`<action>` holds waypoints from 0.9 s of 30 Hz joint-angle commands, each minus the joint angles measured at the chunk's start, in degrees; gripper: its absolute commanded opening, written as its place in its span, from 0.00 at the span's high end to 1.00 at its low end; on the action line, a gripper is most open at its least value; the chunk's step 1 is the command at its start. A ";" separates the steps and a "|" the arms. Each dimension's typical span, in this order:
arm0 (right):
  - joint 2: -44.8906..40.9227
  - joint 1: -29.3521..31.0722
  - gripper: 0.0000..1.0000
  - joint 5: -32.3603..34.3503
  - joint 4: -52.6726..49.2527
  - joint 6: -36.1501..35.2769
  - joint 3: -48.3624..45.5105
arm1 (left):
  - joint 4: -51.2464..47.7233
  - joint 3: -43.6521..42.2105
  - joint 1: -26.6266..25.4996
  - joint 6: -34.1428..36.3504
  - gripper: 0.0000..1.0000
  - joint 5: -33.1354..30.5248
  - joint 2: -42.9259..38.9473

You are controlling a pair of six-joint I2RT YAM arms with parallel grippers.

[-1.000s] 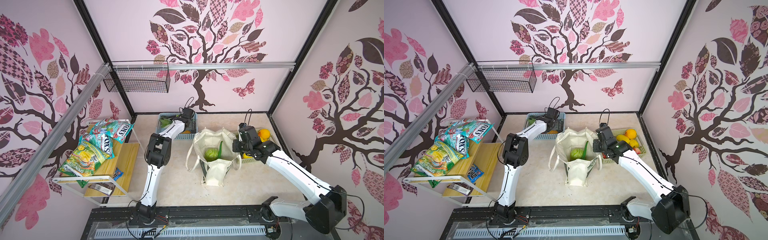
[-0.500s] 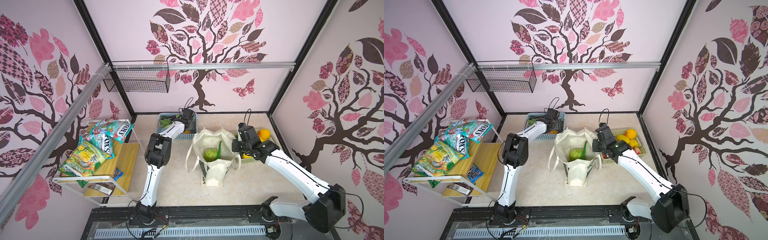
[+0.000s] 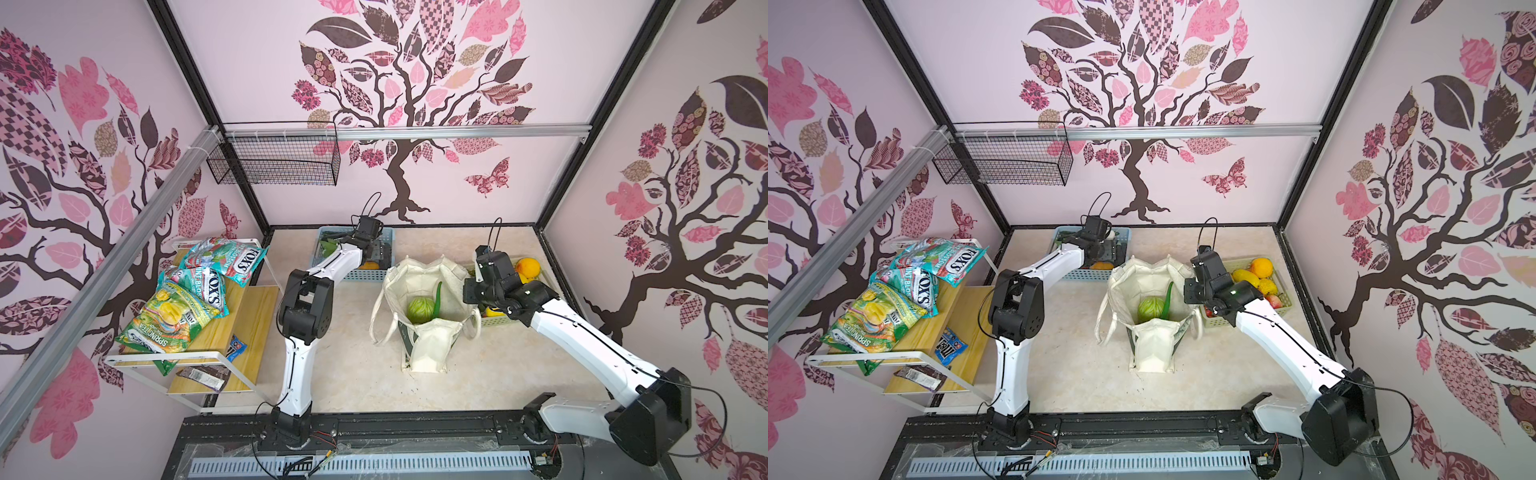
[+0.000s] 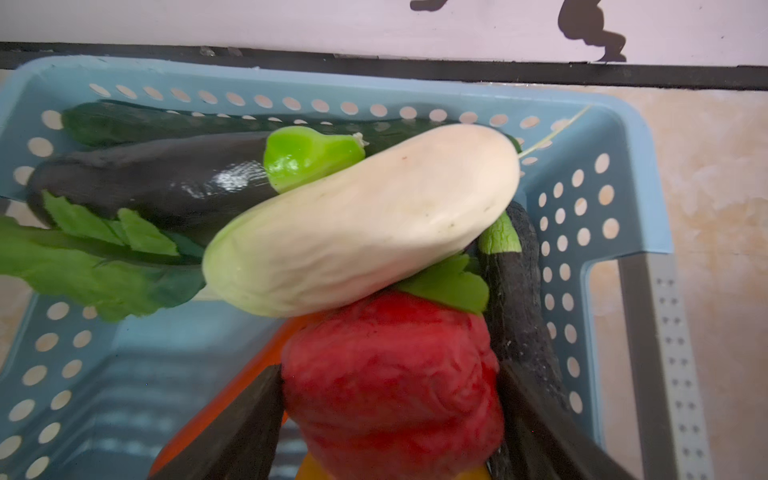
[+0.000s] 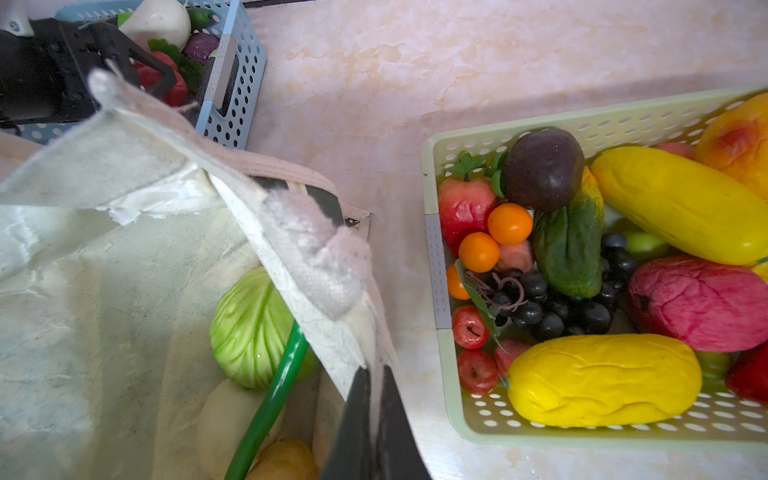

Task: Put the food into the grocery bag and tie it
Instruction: 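Close the left gripper on the red pepper and lift it from the basket, then carry the red pepper with the left gripper over the bag opening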

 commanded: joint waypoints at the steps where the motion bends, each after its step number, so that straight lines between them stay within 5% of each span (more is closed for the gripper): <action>1: 0.08 0.08 0.98 -1.64 -1.46 0.23 -0.02 | 1.54 -3.28 0.72 -0.90 0.20 1.63 -3.81; 27: 3.92 6.62 0.98 -4.45 6.45 4.94 -0.23 | 0.09 -14.67 4.04 -12.91 0.20 21.95 -30.17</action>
